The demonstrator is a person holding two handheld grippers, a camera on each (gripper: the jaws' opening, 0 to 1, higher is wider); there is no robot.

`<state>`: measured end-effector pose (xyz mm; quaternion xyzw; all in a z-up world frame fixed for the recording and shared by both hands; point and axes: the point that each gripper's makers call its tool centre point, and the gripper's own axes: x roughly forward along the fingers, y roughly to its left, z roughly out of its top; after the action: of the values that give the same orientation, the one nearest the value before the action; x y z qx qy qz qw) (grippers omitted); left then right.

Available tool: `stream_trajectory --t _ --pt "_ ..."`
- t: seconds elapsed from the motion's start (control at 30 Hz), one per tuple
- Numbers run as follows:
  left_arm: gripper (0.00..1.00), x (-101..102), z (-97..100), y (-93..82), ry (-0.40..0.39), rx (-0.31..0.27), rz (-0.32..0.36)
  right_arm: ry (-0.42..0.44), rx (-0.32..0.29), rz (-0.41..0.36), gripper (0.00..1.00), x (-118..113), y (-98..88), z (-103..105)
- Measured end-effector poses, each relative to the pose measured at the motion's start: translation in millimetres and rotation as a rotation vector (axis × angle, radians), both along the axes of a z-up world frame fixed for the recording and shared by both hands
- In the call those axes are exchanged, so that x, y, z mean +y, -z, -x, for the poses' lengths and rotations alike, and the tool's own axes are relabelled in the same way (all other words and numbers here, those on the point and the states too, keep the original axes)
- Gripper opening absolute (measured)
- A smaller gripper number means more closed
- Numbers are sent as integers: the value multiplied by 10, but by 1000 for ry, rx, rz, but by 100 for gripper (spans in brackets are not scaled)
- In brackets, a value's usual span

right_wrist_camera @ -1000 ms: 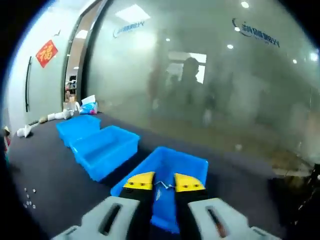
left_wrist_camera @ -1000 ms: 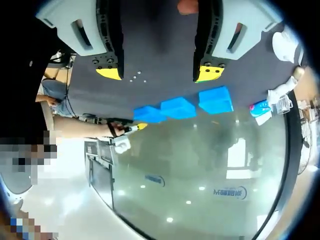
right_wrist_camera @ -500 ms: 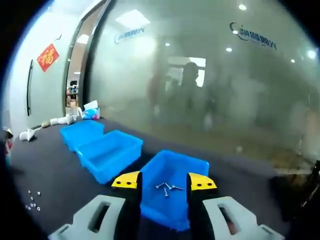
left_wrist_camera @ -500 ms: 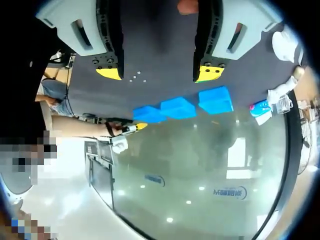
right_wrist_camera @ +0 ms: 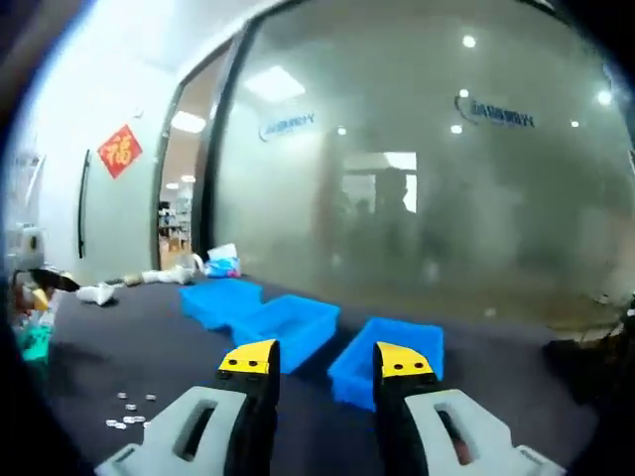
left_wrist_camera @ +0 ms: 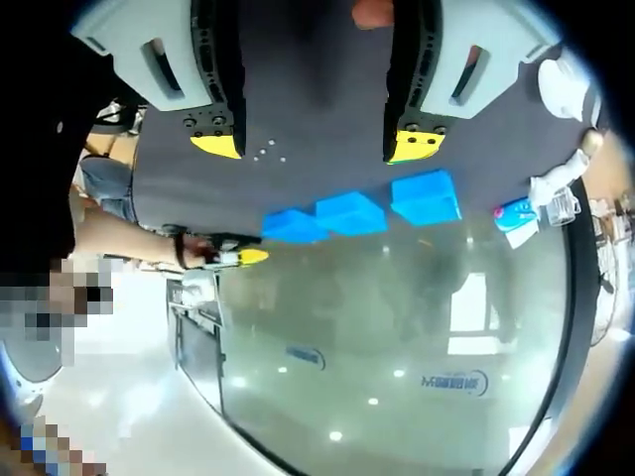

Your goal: Sort the screws, nuts, and washers into the corresponding bins

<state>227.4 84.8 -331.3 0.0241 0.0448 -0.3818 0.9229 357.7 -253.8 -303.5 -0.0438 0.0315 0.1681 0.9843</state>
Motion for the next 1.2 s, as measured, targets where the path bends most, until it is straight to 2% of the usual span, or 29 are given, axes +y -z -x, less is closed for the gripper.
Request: stream_trajectory --t 0.23,0.33,0.4,0.5,0.93,1.1,1.2 --pt "54 -2 22 4 4 0 6 -16 -46 -15 34 138 34 736" --pt "54 9 31 -1 1 0 11 11 -89 -30 33 103 -6 929" --pt "54 1 32 -8 5 2 18 3 -93 -35 33 121 -6 995" --pt "54 -19 37 -15 10 0 17 12 -111 22 33 128 5 1036" --pt "54 -27 45 -9 11 2 8 -27 -95 4 34 211 124 1142" --pt "54 -109 16 3 35 5 -29 -65 -52 -6 34 255 242 1194" --pt "54 -161 -1 11 58 7 -58 -145 -1 7 34 371 352 1255"
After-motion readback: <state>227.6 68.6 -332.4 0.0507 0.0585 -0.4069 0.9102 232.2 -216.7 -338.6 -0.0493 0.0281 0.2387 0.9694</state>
